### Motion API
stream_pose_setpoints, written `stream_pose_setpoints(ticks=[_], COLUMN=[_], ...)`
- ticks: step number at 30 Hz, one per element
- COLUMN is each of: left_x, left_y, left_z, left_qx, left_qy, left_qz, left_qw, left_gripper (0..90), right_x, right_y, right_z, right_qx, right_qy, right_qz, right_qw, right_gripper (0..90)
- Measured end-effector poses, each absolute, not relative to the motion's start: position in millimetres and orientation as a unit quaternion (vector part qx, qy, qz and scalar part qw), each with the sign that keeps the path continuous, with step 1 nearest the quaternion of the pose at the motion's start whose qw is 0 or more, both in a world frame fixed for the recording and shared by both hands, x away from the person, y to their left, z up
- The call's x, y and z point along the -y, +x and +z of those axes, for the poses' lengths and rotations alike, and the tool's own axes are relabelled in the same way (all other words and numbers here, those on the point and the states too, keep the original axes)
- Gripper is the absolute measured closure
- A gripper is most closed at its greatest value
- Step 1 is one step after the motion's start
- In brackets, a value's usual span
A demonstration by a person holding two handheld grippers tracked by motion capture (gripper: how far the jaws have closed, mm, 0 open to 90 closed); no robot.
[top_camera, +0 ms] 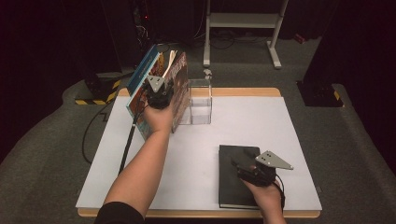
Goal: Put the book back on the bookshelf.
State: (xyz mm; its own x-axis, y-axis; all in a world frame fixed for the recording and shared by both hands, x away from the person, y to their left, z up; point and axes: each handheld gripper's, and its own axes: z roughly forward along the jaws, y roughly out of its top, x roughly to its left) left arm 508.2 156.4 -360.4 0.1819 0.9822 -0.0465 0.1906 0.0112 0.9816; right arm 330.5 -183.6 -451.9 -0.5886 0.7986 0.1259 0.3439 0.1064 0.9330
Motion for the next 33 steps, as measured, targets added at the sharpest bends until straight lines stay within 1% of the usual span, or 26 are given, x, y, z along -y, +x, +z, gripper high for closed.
stream_pose_setpoints(ticks=[20, 28, 33], left_x=[-159.1, -157.0, -156.1], left_y=[504.2, 503.4, 504.3], left_z=[-367.8, -369.3, -372.0], left_qx=[-0.502, -0.493, -0.495], left_qy=[0.577, 0.585, 0.593], left_qz=[0.405, 0.415, 0.416], left_qw=[0.501, 0.493, 0.48], left_gripper=[82.7, 80.7, 76.6], right_x=[183.4, 181.9, 182.7], right_y=[330.2, 330.5, 330.2], right_z=[-451.3, -451.7, -451.1], right_qx=[-0.711, -0.712, -0.711], right_qy=[0.402, 0.402, 0.403], right_qz=[0.537, 0.536, 0.536], right_qw=[0.211, 0.21, 0.211], right_gripper=[33.3, 33.4, 33.4])
